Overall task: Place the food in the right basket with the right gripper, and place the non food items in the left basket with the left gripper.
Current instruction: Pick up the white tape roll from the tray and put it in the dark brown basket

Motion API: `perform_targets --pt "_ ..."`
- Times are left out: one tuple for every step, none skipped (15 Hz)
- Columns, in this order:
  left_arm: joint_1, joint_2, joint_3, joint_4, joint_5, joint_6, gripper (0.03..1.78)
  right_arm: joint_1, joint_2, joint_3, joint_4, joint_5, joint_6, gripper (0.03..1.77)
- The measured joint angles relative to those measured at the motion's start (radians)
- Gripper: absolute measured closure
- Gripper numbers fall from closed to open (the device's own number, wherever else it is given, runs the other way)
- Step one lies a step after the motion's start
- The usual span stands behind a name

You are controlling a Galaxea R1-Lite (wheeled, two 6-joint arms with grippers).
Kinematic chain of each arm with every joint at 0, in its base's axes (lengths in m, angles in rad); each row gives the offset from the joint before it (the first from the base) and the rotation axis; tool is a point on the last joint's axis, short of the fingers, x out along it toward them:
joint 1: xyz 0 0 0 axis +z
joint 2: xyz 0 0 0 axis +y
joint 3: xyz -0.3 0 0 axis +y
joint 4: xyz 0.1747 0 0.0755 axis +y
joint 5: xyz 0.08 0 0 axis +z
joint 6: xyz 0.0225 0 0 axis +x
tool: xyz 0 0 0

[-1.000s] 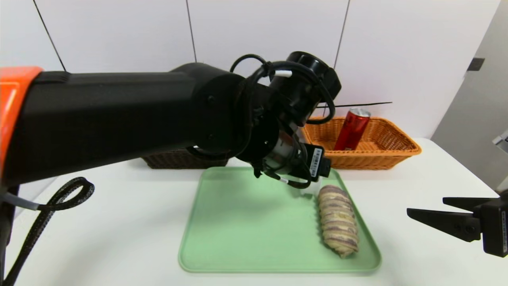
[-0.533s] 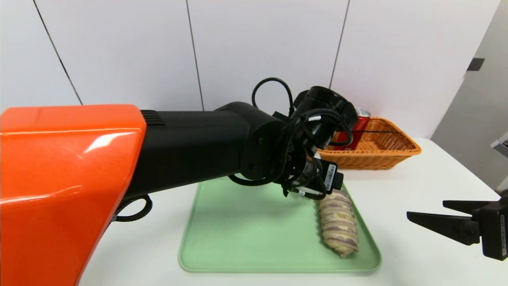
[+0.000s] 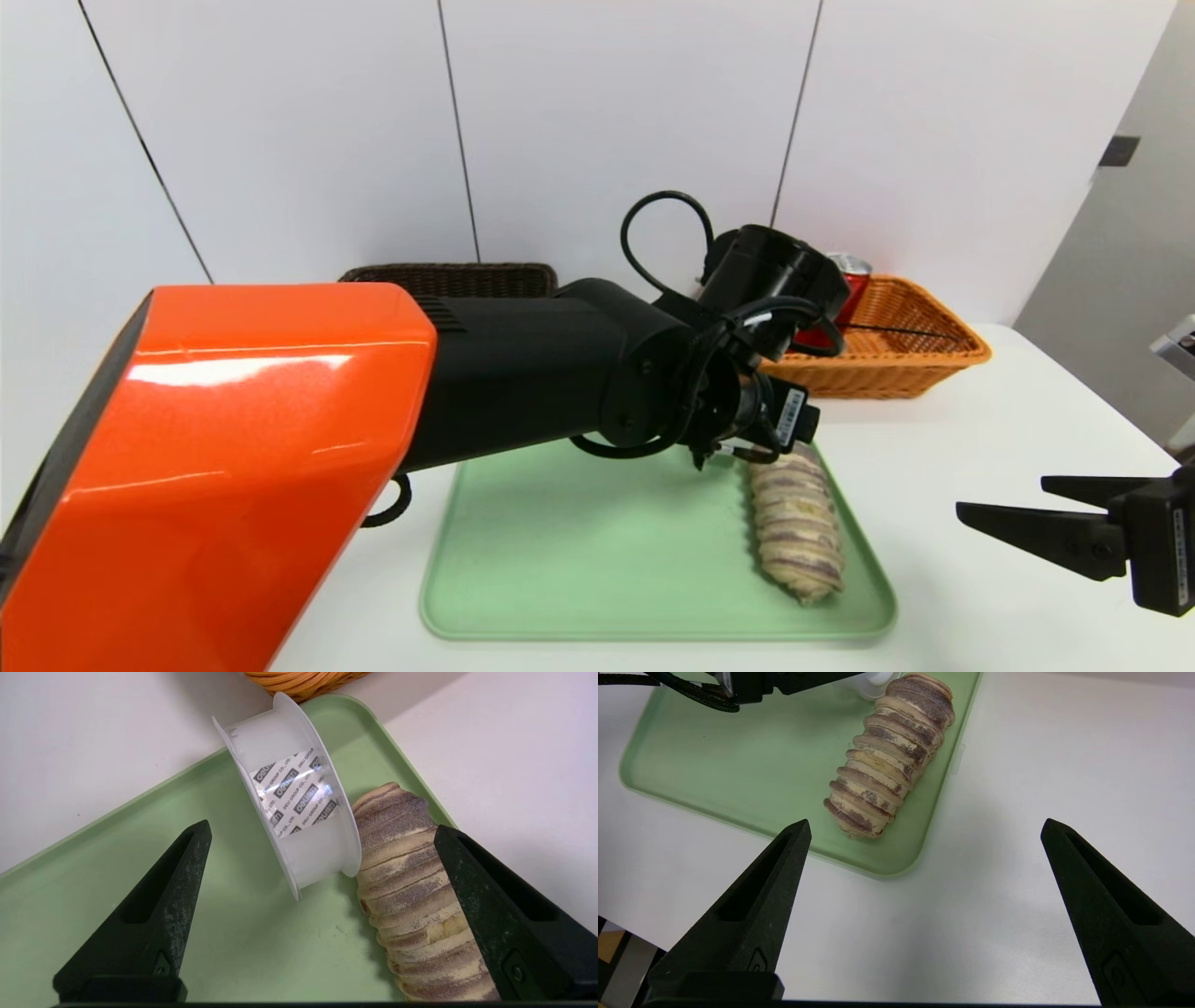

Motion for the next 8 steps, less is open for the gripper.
perform_targets --pt "0.005 0.010 0.000 -0.018 0.000 0.016 0.12 0.000 0.000 0.000 0.000 0.000 0.000 0.10" --pt "0.012 0.021 0.000 -0.034 0.000 0.031 0.12 0.000 0.000 0.000 0.000 0.000 0.000 0.10" --pt "0.021 0.033 0.000 -0.048 0.000 0.042 0.12 0.000 0.001 0.000 0.000 0.000 -0.001 0.10" --pt "0.028 0.046 0.000 -0.055 0.000 0.046 0.12 -0.004 0.000 0.003 0.000 0.000 0.000 0.10" --pt "0.035 0.057 0.000 -0.059 0.000 0.048 0.12 -0.008 0.000 0.006 0.000 0.000 0.000 0.10" --pt "0.041 0.070 0.000 -0.060 0.000 0.048 0.12 -0.011 0.000 0.007 0.000 0.000 0.000 0.10" --pt "0.048 0.079 -0.002 -0.063 0.000 0.048 0.12 -0.013 0.000 0.009 0.000 0.000 0.000 0.10" --pt "0.055 0.086 -0.003 -0.066 0.000 0.048 0.12 -0.014 0.000 0.011 0.000 0.000 0.000 0.10"
